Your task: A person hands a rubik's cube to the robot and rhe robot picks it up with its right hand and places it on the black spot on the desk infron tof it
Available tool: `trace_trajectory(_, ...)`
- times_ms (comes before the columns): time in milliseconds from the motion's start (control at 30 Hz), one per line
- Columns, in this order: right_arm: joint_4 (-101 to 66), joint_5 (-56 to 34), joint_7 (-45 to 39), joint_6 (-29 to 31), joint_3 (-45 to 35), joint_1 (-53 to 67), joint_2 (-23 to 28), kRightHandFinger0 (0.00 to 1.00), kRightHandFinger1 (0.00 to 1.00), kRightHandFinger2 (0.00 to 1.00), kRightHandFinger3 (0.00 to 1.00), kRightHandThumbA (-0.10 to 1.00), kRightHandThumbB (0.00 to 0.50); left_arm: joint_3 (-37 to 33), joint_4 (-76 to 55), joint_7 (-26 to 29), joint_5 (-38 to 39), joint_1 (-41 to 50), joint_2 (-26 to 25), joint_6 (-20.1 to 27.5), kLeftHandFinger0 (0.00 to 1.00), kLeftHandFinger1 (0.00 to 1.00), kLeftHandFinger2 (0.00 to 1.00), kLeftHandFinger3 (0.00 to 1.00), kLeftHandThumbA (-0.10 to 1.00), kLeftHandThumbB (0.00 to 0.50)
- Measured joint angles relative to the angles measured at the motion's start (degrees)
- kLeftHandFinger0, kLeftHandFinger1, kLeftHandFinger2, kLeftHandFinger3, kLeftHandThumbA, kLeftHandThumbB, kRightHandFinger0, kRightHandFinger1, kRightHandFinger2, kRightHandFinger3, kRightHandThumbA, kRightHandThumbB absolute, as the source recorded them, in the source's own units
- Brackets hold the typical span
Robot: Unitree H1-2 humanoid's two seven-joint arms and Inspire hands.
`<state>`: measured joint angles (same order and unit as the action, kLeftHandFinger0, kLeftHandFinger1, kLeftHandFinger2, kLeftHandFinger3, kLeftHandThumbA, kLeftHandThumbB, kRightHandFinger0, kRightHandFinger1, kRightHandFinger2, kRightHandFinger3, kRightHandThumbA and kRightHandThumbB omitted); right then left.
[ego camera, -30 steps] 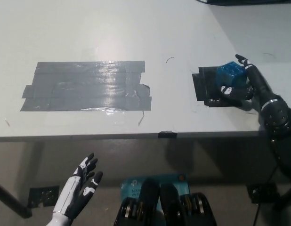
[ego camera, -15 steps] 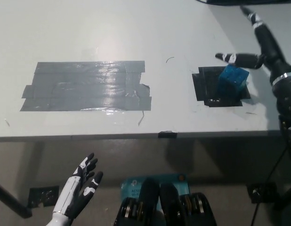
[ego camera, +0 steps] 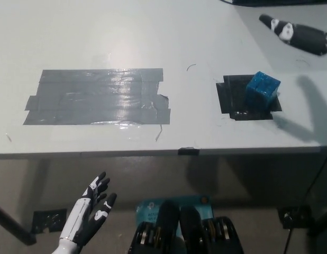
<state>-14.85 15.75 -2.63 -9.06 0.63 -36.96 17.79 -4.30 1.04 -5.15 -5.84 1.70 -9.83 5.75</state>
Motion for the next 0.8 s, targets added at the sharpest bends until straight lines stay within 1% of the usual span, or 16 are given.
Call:
trace_trajectory(33,-2.2,0.1,-0.1,-0.2,0.3,2.1,-0.2,1.0,1.0,1.0,1.0,0.88,0.411,0.0,0.0,0.0,0.0,0.0,0.0,0.0,0.98,1.0,1.0,1.0,0.76,0.074)
trace_trajectory(67,-5.0,0.3,-0.3,-0.6,0.7,4.3,-0.4,1.0,1.0,1.0,1.0,0.86,0.429,0.0,0.0,0.0,0.0,0.0,0.0,0.0,0.97,1.0,1.0,1.0,0.76,0.072)
trace_trajectory(100,-7.2,0.4,-0.4,-0.8,1.2,6.6,-0.9,1.0,1.0,1.0,1.0,0.84,0.426,0.0,0.0,0.0,0.0,0.0,0.0,0.0,0.97,1.0,1.0,1.0,0.76,0.071)
trace_trajectory(167,-11.6,0.5,-0.6,-1.1,2.5,12.6,-2.4,1.0,1.0,1.0,1.0,0.85,0.431,0.0,0.0,0.0,0.0,0.0,0.0,0.0,0.98,1.0,1.0,1.0,0.76,0.079)
trace_trajectory(233,-14.0,0.9,-0.6,-1.1,4.6,18.8,-4.6,1.0,1.0,1.0,1.0,0.84,0.412,0.0,0.0,0.0,0.0,0.0,0.0,0.0,0.97,1.0,1.0,1.0,0.76,0.087)
trace_trajectory(333,-13.7,1.4,-0.5,-0.8,7.4,28.5,-7.7,1.0,1.0,1.0,1.0,0.83,0.389,-0.1,0.0,0.0,0.0,0.1,0.0,0.1,0.97,1.0,1.0,1.0,0.75,0.078)
trace_trajectory(433,-9.6,2.1,-0.1,1.0,8.9,34.3,-9.3,1.0,1.0,1.0,1.0,0.83,0.393,-0.2,0.0,0.0,0.0,0.5,0.0,0.1,0.97,1.0,1.0,1.0,0.75,0.08)
trace_trajectory(567,-1.3,2.8,0.9,4.3,9.8,36.9,-10.1,1.0,1.0,1.0,1.0,0.78,0.372,-0.4,0.0,0.0,0.0,1.1,0.0,0.3,0.99,1.0,1.0,1.0,0.79,0.098)
trace_trajectory(633,3.6,3.0,1.4,6.0,9.9,37.0,-10.1,1.0,1.0,1.0,1.0,0.81,0.37,-0.6,0.0,0.0,-0.1,1.4,0.0,0.3,0.99,1.0,1.0,1.0,0.8,0.099)
trace_trajectory(700,7.8,3.3,1.8,7.4,10.1,37.1,-10.1,1.0,1.0,1.0,1.0,0.82,0.354,-0.8,0.0,0.0,-0.1,1.7,0.0,0.3,1.0,1.0,1.0,1.0,0.81,0.118)
trace_trajectory(767,10.6,3.6,1.9,8.4,10.3,37.1,-10.0,1.0,1.0,1.0,1.0,0.89,0.374,-1.0,0.0,0.0,-0.1,1.7,0.0,0.3,1.0,1.0,1.0,1.0,0.82,0.133)
trace_trajectory(800,11.7,3.7,1.9,8.8,10.5,37.1,-9.9,1.0,1.0,1.0,1.0,0.89,0.374,-1.0,0.0,0.0,-0.1,1.7,0.1,0.3,1.0,1.0,1.0,1.0,0.83,0.14)
